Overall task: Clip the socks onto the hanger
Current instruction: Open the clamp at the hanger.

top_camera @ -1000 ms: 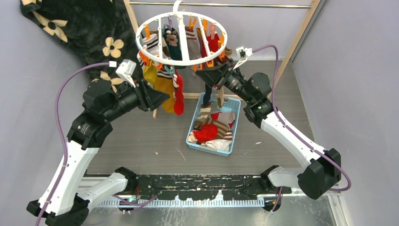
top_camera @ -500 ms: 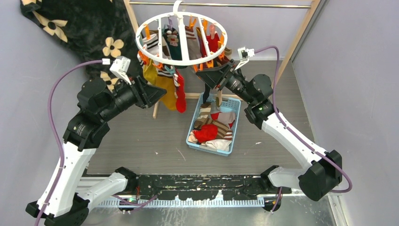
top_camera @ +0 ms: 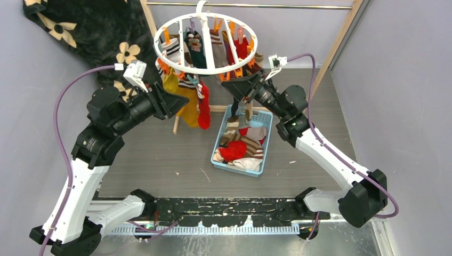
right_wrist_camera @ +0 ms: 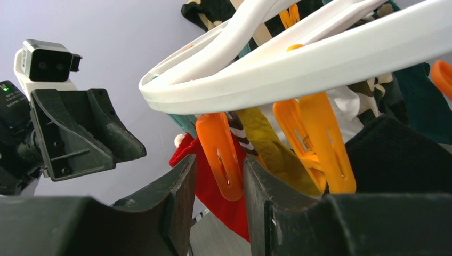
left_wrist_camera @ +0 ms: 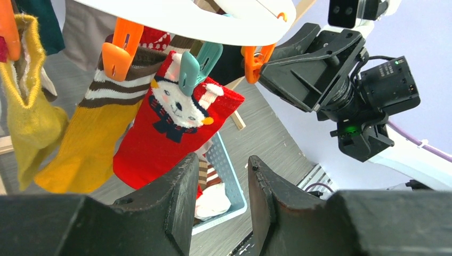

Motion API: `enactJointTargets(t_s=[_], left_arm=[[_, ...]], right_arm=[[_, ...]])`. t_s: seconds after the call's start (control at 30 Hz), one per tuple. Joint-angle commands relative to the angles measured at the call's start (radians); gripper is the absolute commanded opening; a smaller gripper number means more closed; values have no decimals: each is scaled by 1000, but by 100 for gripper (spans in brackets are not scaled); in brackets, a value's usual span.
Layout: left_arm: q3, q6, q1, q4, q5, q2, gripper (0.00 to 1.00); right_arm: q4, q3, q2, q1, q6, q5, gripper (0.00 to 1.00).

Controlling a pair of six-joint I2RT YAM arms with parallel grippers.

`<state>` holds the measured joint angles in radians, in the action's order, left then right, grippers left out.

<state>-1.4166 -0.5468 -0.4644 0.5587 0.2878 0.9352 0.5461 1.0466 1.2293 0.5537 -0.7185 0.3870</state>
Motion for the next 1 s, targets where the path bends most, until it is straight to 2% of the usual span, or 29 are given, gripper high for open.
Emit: enactJointTargets(t_s=[0.0, 0.07, 0.2, 0.33, 0.57, 0.77, 0.97], left_arm=[[-53, -35, 1, -42, 10, 0, 39], [-57, -38, 1, -43, 10, 1, 40], [-60, -36, 1, -41, 4, 0, 40], [-62, -36, 1, -44, 1, -1, 40], [-86, -83, 0, -44, -8, 18, 42], [-157, -113, 2, -35, 45, 56, 44], [-208, -104, 1, -21, 70, 111, 48]], right_arm=[[62, -4, -5, 7, -4, -35, 43], [67, -11, -8, 8, -3, -64, 39], [102, -35, -23, 8, -13, -115, 20], [91, -41, -40, 14, -5, -140, 11], [23, -7, -44, 106, 104, -242, 7], [-36, 66, -4, 204, 231, -351, 6], [-26, 116, 50, 250, 251, -421, 6]])
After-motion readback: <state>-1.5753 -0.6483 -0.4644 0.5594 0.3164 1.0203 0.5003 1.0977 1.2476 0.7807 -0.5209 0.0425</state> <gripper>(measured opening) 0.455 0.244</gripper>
